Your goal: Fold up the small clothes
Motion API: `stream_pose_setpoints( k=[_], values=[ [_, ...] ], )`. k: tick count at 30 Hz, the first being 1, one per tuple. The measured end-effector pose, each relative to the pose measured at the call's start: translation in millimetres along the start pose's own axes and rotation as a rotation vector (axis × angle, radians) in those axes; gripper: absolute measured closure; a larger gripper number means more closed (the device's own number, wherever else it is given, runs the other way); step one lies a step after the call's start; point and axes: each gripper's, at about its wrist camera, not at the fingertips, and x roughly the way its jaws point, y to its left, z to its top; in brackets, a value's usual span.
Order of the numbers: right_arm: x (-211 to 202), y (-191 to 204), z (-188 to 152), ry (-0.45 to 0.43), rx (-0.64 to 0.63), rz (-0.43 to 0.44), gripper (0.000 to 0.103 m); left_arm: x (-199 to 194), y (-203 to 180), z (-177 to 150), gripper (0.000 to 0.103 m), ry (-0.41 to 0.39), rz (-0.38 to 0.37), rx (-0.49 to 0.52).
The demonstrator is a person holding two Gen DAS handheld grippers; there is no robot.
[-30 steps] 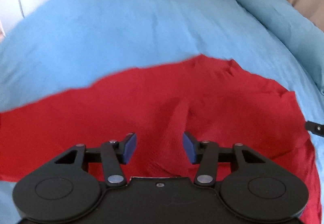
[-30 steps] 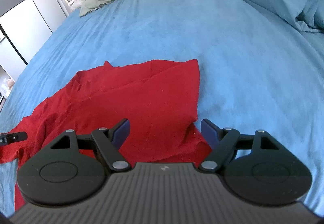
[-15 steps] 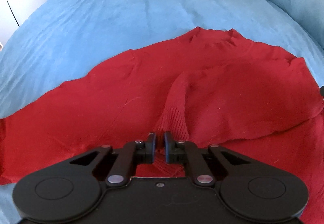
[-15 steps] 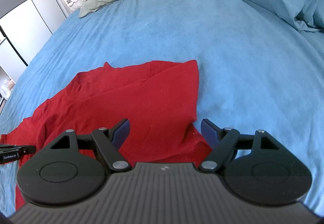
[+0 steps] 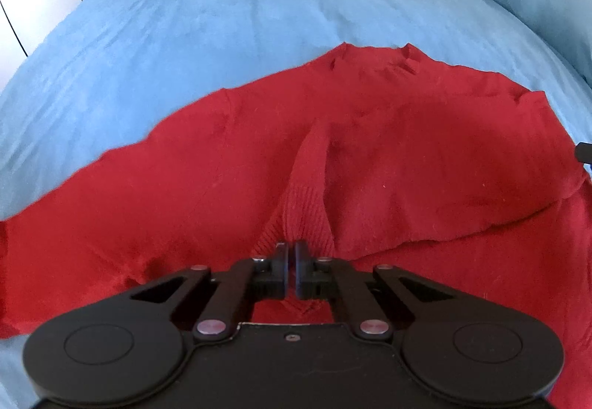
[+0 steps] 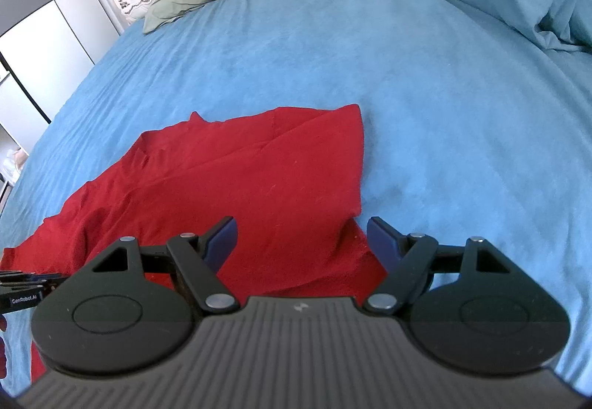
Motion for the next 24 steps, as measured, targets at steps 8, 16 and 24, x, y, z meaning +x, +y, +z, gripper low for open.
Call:
stream_pose_setpoints(
  k=[8,16,24],
  values=[
    [-2,0,1,-0.013,-0.013,-0.001,0.010,-22,46,33,0.099,-0.121,0.127,0.029],
    [-2,6,-8,-0.035,-0.041,-0.073,0.010,34,84,47,0.088,-0.054,0.218,-0.098],
    [-5,4,-28,-0.001,-0.208,-0.218,0.018,-11,47,24,0.047,-0.121,0.151,-0.096]
  ],
)
